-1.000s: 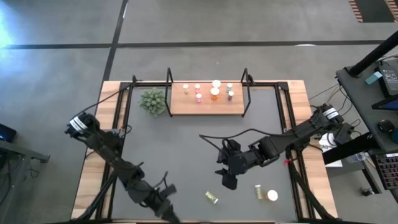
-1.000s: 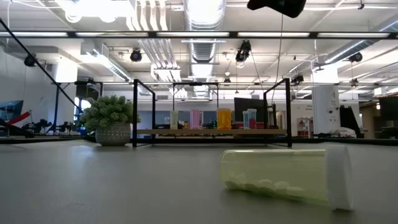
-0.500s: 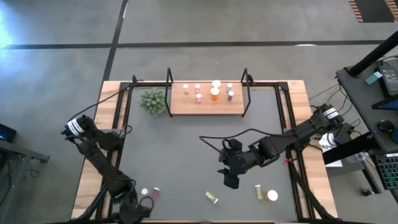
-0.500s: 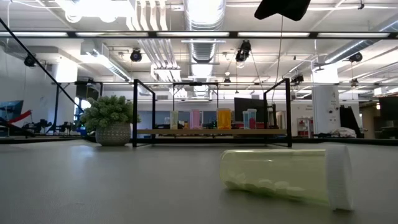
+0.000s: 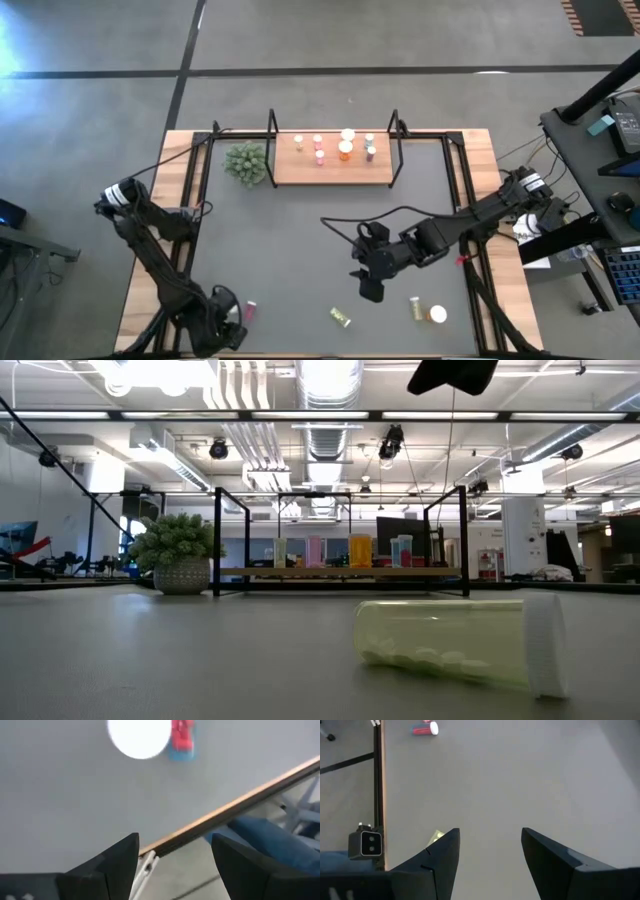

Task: Pick and place medicine bottles onto shelf by color
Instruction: Move the pink pill bottle to the center of the table

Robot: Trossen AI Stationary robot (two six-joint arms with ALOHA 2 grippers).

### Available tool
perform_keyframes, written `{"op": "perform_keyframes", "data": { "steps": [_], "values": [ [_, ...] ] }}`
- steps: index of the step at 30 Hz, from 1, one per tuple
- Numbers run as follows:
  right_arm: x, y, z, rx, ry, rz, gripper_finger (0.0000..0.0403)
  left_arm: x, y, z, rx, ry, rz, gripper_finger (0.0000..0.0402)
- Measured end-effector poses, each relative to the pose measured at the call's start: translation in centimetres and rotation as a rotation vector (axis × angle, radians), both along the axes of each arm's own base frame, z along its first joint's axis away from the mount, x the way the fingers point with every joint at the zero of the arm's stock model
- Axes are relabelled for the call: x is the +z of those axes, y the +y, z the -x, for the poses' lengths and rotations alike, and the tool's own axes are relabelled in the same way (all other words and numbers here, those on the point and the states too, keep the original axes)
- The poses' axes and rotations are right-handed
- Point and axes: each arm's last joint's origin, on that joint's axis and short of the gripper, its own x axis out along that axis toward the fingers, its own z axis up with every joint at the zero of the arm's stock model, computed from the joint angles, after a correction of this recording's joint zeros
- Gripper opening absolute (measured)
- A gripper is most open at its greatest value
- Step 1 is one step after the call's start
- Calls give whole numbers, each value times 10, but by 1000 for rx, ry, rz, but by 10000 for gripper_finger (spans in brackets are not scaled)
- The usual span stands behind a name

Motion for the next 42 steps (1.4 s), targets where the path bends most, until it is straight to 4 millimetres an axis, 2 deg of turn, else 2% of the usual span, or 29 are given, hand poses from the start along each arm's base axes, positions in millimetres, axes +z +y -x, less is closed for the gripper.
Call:
{"op": "perform_keyframes", "data": {
  "steps": [8,15,19,27,42],
  "values": [
    [0,-5,-2,-21,-2,5,203,15,12,5,19,82,-189,233],
    [0,-7,-3,-39,-11,23,203,20,6,-1,46,10,-143,233],
    [0,-8,-3,-44,-12,27,203,18,10,-5,89,-62,-196,233],
    [0,-8,-3,-44,-12,28,203,14,24,-11,119,-25,-272,233],
    [0,-8,-3,-33,-13,48,203,9,27,-11,127,-10,-280,229]
  ]
}}
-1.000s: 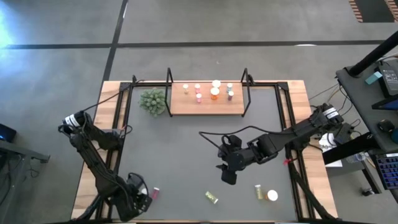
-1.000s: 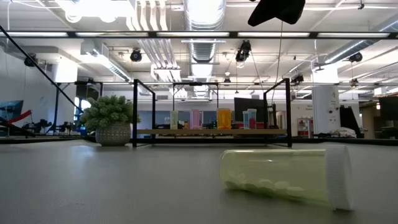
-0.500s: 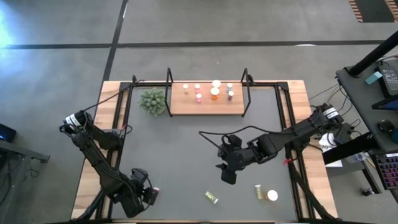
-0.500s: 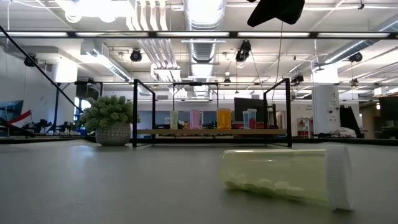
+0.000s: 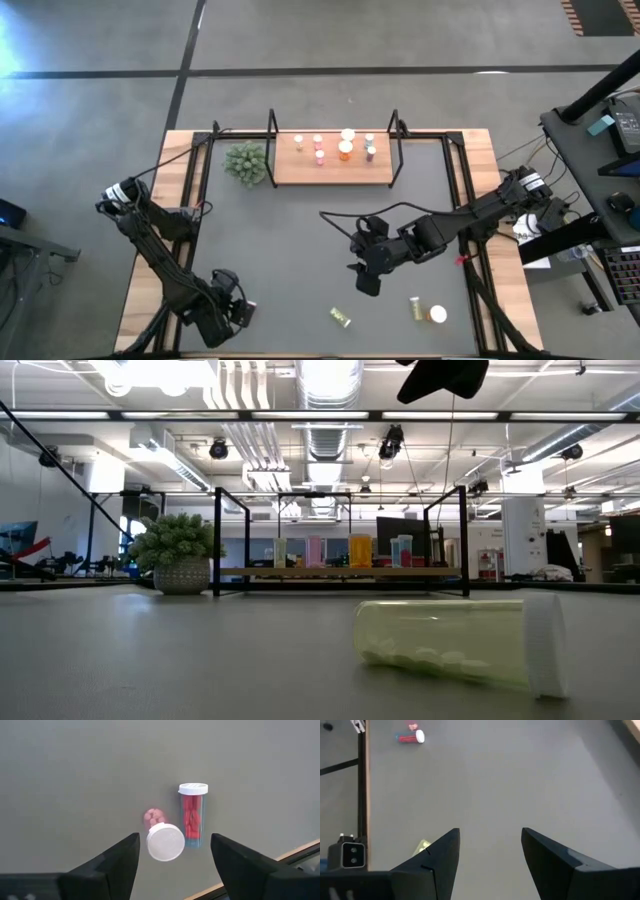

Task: Pick and place medicine bottles onto shelf by color
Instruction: Move the pink pill bottle to the center of the table

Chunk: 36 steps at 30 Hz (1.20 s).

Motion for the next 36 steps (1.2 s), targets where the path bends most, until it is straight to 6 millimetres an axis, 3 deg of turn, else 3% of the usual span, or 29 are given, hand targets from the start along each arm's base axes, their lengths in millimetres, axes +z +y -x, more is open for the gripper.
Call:
{"op": "perform_keyframes", "data": {
  "steps": [8,25,36],
  "values": [
    [0,0,0,0,-2,11,203,-2,0,1,-1,8,3,196],
    [0,0,0,1,-3,13,203,-25,-11,-7,-6,71,-12,191],
    [0,0,0,3,-3,16,203,-25,-12,-8,-2,67,-7,126]
  ]
}}
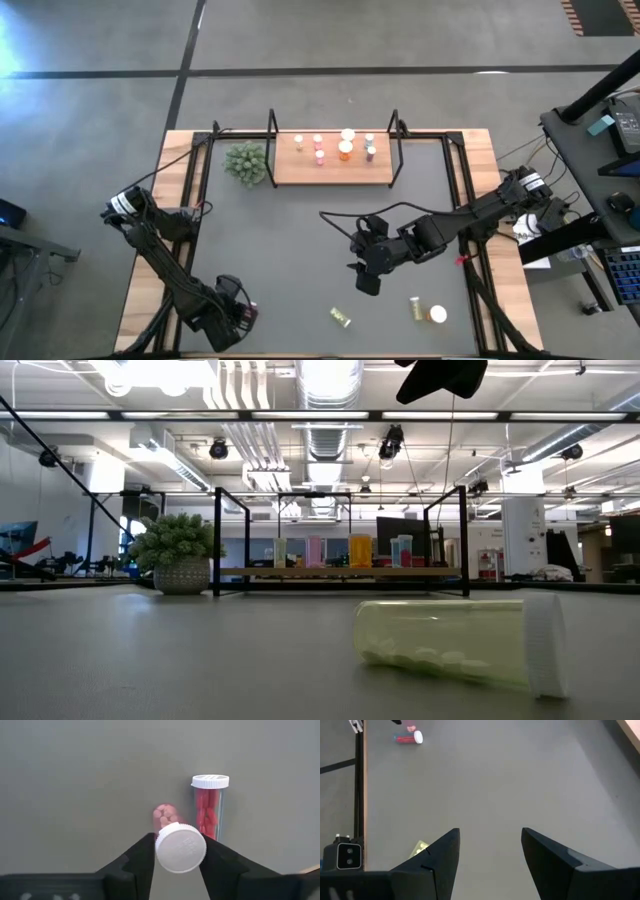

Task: Pick and place medicine bottles onto shelf by color
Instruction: Move the pink pill bottle to the center of the table

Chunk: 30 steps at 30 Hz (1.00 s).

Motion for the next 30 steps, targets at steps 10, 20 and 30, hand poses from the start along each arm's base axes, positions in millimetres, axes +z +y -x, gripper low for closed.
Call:
{"op": "perform_keyframes", "data": {
  "steps": [10,20,30],
  "values": [
    [0,0,0,24,2,20,203,0,19,-14,-5,30,-56,115],
    [-3,-3,7,51,71,69,203,0,62,-52,-83,6,-159,115],
    [-4,-32,-2,-30,98,81,203,10,138,-101,-299,-16,-306,115]
  ]
}}
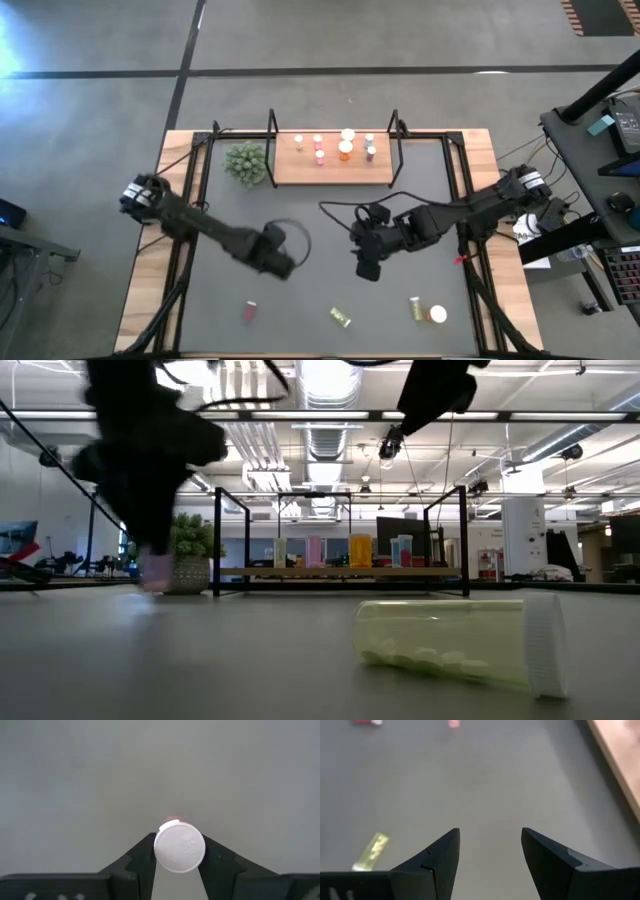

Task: Pick and place medicine bottles onto shelf by color
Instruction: Move the pink pill bottle to the center of the table

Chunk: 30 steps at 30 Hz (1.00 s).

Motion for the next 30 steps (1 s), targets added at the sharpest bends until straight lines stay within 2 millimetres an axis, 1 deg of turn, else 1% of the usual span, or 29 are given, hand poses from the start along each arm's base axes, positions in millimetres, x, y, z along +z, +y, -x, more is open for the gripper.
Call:
{"op": "perform_keyframes", "data": {
  "steps": [4,8,11,14,18,25,30],
  "values": [
    [0,-20,-5,-61,-1,2,203,6,40,-19,-108,-27,-67,115],
    [0,-41,-10,-127,-1,2,203,13,77,-40,-216,-132,-124,115],
    [0,-56,-12,-175,-1,4,203,18,101,-51,-259,-207,-177,115],
    [0,-68,-13,-225,-5,18,203,21,119,-55,-269,-239,-214,115],
    [0,-79,-14,-272,-8,21,203,21,132,-55,-291,-229,-239,115],
    [0,-91,-14,-303,-7,28,203,20,133,-57,-336,-230,-239,115],
    [1,-99,-14,-300,3,49,203,6,134,-65,-304,-231,-223,115]
  ]
}}
